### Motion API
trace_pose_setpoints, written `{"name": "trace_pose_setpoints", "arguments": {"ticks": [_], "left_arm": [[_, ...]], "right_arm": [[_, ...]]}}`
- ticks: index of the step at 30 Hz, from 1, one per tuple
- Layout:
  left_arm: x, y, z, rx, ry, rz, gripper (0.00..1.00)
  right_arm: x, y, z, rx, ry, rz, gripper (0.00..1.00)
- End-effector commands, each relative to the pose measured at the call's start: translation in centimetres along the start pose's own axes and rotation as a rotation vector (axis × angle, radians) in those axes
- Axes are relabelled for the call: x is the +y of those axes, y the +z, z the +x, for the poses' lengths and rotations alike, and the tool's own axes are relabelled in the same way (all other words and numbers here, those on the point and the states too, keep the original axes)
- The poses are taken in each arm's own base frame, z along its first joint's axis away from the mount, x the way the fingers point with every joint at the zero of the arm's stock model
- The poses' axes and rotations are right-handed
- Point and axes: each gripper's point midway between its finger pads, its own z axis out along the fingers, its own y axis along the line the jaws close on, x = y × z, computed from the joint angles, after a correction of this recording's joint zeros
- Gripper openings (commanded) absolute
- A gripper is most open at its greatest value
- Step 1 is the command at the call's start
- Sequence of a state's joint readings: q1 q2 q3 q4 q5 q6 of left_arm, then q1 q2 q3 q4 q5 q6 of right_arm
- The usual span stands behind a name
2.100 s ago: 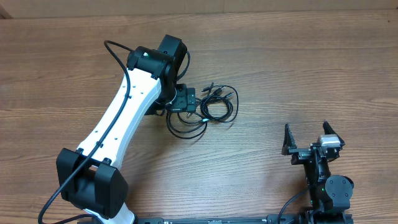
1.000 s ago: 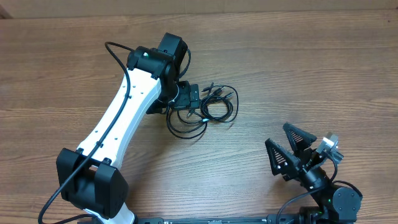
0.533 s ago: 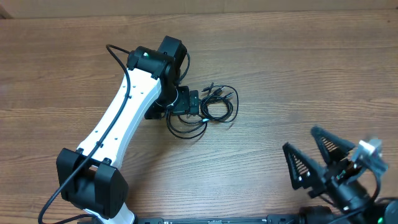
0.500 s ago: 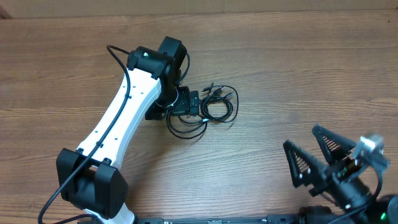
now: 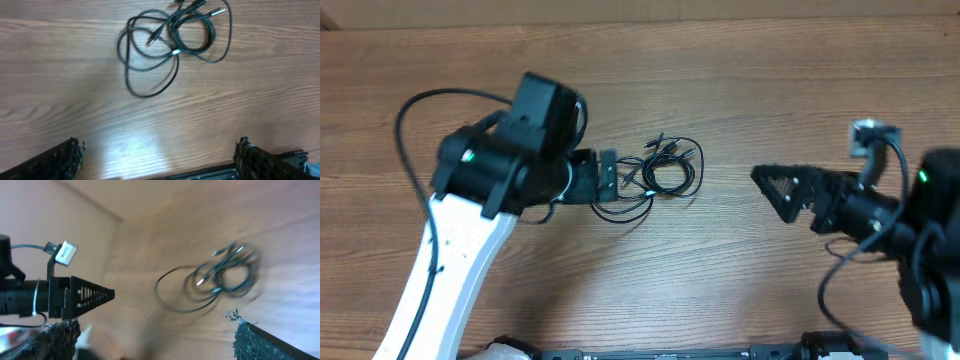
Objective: Untangle cables
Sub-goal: 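Raise the right arm and move the right gripper toward the cables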
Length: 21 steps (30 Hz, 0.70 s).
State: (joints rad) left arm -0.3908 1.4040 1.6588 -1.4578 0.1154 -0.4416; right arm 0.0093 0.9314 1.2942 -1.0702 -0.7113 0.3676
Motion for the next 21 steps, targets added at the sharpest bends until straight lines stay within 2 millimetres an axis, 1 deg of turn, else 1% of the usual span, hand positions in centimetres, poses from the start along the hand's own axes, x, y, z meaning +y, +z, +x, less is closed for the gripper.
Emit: {"name": "trace_pose_setpoints", "arguments": {"ticks": [1,4,5,7,10,14,16,19,21], "left_arm": [[0.7,0.2,-0.1,0.005,0.007,-0.047,0.99],[0.8,0.8,-0.1,0.024,0.005,-0.055,0.99],[0.8,1.1,-0.1,0.034,0.004,-0.060,0.99],[0.8,1.6,-0.2,0.047,0.003,-0.067,1.00],[0.9,2.3,-0.3,0.070,0.000,-0.077,1.00],[1.0,3.4,-0.3,0.110,-0.003,-0.095,1.00],[1.1,3.9,-0.2,0.131,-0.006,-0.106,1.00],[1.2,4.5,-0.2,0.149,-0.007,-0.114,0.99],[1.2,4.8,-0.2,0.158,-0.008,-0.118,1.00]], "right_arm": [[1.4,1.1,0.1,0.088,0.077,-0.105,1.00],[-0.2,3.0,-0.3,0.140,0.134,-0.082,1.00],[-1.0,4.0,-0.3,0.171,0.165,-0.069,0.99],[-2.1,5.5,-0.2,0.216,0.204,-0.053,0.94],[-3.9,7.8,0.2,0.287,0.261,-0.020,0.91],[-7.5,10.3,1.0,0.347,0.315,0.107,0.85],[-9.9,11.3,1.3,0.360,0.330,0.205,0.84],[-12.6,12.2,1.5,0.367,0.341,0.308,0.85],[-14.0,12.8,1.7,0.377,0.349,0.353,0.85]]}}
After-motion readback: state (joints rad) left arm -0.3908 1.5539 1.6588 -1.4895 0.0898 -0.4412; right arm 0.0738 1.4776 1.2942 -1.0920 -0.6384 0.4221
